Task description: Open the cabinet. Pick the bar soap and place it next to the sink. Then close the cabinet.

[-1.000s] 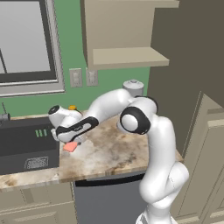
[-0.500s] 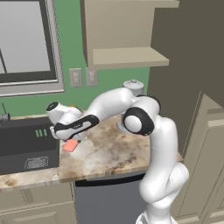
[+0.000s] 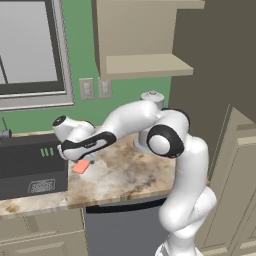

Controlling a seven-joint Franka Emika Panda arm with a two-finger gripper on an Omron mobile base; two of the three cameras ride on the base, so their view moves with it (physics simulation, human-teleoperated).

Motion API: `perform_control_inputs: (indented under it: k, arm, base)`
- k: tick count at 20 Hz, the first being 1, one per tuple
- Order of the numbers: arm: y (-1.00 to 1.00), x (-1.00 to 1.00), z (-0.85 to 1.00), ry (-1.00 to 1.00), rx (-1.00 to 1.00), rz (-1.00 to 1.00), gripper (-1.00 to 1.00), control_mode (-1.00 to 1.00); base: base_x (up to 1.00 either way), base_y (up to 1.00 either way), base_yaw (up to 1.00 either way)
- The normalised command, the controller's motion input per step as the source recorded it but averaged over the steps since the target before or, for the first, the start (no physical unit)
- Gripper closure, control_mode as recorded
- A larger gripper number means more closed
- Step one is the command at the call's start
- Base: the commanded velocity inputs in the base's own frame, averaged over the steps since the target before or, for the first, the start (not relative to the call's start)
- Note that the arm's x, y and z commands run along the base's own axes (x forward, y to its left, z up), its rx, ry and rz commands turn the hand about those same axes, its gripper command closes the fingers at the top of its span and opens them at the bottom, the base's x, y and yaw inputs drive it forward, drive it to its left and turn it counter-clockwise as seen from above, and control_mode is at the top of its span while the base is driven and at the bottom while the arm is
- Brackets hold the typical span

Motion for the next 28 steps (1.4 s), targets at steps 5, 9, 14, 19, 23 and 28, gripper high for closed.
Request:
perform_control_inputs:
  k: [5, 9, 14, 19, 23, 28]
  arm:
    - [-0.25, -0.30, 0.23, 0.00, 0.04, 0.00, -1.00, -1.00]
    - [-0.26, -0.25, 0.34, 0.00, 0.11, 0.00, -1.00, -1.00]
    - [-0.27, -0.28, 0.43, -0.01, 0.14, 0.04, -1.00, -1.00]
    - [-0.26, -0.32, 0.43, -0.07, 0.08, 0.08, -1.00, -1.00]
    - [-0.28, -0.34, 0.43, -0.07, 0.02, 0.11, -1.00, -1.00]
    - [-0.26, -0.28, 0.44, -0.09, 0.01, 0.09, -1.00, -1.00]
  base:
    - [0.00, 0.00, 0.00]
    - [0.00, 0.00, 0.00]
    - [0.00, 0.00, 0.00]
    - [0.00, 0.00, 0.00]
    - [0.00, 0.00, 0.00]
    - [0.00, 0.00, 0.00]
